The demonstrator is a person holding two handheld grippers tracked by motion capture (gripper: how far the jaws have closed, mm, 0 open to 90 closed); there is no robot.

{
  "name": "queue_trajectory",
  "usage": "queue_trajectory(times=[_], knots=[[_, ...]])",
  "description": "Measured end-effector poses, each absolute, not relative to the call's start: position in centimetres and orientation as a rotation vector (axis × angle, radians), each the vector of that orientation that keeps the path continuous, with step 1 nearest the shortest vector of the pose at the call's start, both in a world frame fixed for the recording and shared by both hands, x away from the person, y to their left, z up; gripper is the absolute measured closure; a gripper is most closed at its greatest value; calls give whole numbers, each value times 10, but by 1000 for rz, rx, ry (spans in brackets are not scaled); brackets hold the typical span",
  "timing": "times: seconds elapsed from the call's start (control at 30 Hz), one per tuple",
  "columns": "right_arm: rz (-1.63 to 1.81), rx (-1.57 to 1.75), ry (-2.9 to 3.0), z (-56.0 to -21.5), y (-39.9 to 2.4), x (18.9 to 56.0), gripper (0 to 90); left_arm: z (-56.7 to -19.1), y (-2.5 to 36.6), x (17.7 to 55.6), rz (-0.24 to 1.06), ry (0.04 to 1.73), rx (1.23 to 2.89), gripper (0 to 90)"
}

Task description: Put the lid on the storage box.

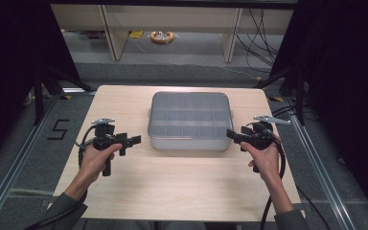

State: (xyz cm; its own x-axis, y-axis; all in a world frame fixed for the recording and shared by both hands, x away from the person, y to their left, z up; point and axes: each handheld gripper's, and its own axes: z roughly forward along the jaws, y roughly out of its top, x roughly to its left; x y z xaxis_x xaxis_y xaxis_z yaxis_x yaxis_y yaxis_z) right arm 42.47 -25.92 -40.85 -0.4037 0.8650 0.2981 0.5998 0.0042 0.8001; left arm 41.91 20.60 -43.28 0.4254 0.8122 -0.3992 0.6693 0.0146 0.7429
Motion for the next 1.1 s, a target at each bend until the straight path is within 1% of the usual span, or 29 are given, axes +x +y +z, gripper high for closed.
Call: queue_trajectory(times=[0.2, 0.23, 0.43, 0.5, 0.57, 0.63, 0.73, 0.8, 0.87, 1.1], knots=[[1362, 1478, 2018, -409, -254, 417, 279, -433, 204, 406, 205, 1276, 1718, 261], [1355, 1523, 2015, -408, -251, 413, 276, -434, 204, 404, 198, 1268, 1722, 260], [1347, 1439, 2048, -411, -248, 405, 266, -439, 199, 390, 197, 1239, 1742, 253], [1359, 1485, 2038, -411, -245, 398, 265, -442, 197, 384, 197, 1229, 1756, 251], [1354, 1427, 2064, -414, -245, 396, 263, -444, 195, 379, 209, 1218, 1771, 249], [1336, 1453, 2071, -414, -242, 390, 262, -447, 193, 373, 199, 1211, 1775, 246], [1345, 1387, 2097, -418, -241, 388, 256, -451, 189, 366, 192, 1196, 1793, 245], [1338, 1429, 2097, -419, -237, 383, 256, -452, 188, 363, 183, 1185, 1800, 242], [1346, 1375, 2103, -422, -237, 382, 255, -453, 187, 359, 181, 1181, 1799, 240], [1363, 1385, 2144, -432, -228, 367, 215, -461, 189, 342, 201, 1167, 1820, 230]])
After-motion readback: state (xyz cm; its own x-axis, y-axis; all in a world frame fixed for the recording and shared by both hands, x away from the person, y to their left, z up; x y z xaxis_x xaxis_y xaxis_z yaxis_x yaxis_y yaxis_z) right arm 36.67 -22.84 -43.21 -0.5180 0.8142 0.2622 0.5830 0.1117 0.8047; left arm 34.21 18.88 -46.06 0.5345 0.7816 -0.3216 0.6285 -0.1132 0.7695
